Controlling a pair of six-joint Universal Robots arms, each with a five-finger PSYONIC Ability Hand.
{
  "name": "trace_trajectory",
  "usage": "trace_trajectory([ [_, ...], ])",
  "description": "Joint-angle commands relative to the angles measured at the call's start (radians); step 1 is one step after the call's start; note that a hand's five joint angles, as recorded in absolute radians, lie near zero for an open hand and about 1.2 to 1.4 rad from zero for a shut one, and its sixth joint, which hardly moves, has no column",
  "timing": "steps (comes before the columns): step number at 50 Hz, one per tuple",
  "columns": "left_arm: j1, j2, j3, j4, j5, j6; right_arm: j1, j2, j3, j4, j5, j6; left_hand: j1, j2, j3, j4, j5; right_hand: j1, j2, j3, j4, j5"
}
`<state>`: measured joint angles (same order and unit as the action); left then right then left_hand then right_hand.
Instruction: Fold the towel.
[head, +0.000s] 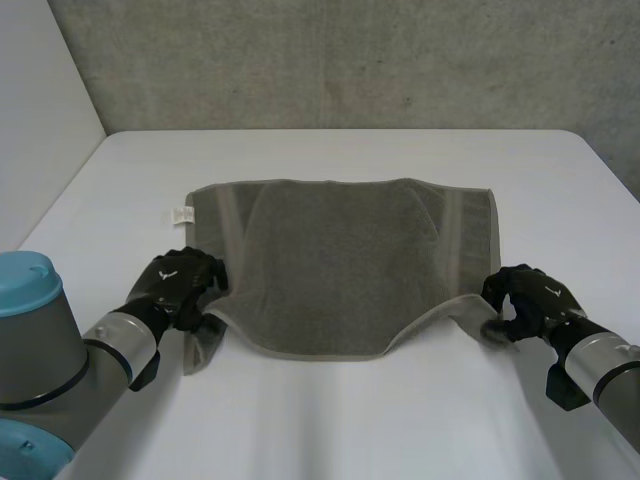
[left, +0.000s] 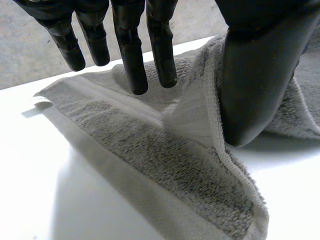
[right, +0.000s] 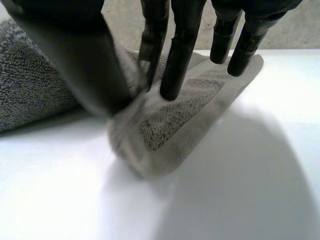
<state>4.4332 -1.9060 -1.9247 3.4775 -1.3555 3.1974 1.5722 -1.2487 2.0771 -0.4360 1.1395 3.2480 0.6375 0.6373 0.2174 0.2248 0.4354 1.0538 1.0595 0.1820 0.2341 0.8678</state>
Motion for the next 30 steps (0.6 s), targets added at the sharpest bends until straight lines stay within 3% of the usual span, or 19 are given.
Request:
trace_trajectory([
  [1, 0.003, -0.005, -0.005, 0.0, -0.045, -0.002, -0.012, 0.009, -0.014, -0.023, -0.003, 0.004, -0.034, -0.033, -0.043, -0.05, -0.006, 0.342, 0.337, -0.007, -0.06, 0.354],
  [17, -0.009, -0.027, -0.003, 0.003, -0.07, -0.059, -0.112, -0.063, -0.052, -0.041, -0.018, -0.001, -0.034, -0.033, -0.043, -0.05, -0.006, 0.342, 0.337, -0.007, -0.06, 0.354],
  [23, -0.014, -0.031, 0.003, 0.012, -0.068, -0.059, -0.162, -0.104, -0.022, -0.043, -0.064, -0.011, -0.025, -0.025, -0.043, -0.05, 0.003, 0.342, 0.337, -0.007, -0.06, 0.354],
  [28, -0.014, -0.034, 0.009, 0.014, -0.068, -0.051, -0.201, -0.129, -0.011, -0.043, -0.096, -0.011, 0.069, 0.069, -0.043, -0.05, 0.097, 0.342, 0.337, -0.007, -0.06, 0.354],
  [30, -0.014, -0.041, 0.009, 0.014, -0.067, -0.048, -0.221, -0.14, -0.015, -0.044, -0.104, -0.013, 0.245, 0.245, -0.043, -0.05, 0.272, 0.342, 0.337, -0.007, -0.06, 0.354],
])
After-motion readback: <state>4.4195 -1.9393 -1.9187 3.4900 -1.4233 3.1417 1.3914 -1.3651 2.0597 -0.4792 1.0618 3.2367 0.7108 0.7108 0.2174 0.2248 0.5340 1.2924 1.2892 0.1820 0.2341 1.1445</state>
